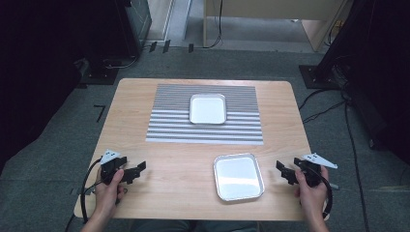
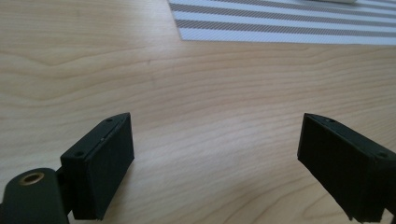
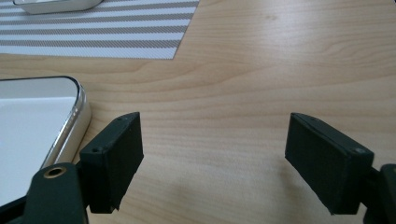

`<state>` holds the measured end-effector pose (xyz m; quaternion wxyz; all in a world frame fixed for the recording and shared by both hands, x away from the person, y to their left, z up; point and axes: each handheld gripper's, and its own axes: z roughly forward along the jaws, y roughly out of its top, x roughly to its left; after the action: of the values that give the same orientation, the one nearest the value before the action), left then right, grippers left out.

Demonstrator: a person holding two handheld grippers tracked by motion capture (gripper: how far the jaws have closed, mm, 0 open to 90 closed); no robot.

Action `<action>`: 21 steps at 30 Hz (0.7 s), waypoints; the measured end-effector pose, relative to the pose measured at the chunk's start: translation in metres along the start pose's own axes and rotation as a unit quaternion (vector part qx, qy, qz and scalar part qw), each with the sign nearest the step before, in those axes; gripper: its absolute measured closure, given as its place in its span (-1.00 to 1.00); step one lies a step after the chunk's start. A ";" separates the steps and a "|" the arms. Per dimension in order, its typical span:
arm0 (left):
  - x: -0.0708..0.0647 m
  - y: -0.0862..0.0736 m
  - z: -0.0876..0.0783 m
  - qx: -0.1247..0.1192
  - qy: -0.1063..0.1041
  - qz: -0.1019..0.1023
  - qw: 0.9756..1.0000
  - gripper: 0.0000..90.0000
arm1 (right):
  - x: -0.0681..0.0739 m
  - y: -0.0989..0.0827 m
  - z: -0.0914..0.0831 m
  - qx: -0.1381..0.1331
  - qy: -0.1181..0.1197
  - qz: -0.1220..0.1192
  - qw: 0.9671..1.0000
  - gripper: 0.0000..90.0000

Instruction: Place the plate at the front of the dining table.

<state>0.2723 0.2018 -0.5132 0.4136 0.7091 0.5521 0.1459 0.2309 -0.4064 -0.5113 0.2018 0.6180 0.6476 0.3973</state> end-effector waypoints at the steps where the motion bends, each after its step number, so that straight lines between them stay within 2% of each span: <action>1: 0.002 -0.002 -0.002 0.001 0.004 0.001 1.000 -0.76 | -0.001 -0.002 -0.001 0.000 -0.001 0.001 1.000 -0.57; 9: 0.010 -0.013 -0.017 0.007 0.020 0.001 1.000 -0.77 | -0.004 -0.013 -0.009 0.003 -0.006 0.006 1.000 -0.57; 15: 0.011 -0.021 -0.027 0.015 0.041 0.019 0.999 -0.78 | -0.007 -0.021 -0.013 0.007 -0.011 0.005 1.000 -0.57; 21: 0.020 -0.025 -0.036 0.020 0.078 0.029 0.996 -0.78 | -0.009 -0.026 -0.016 0.008 -0.017 0.006 1.000 -0.56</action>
<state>0.2388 0.2364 -0.5153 0.3504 0.7195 0.5646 0.2019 0.2035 -0.4174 -0.5238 0.2060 0.6303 0.6432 0.3828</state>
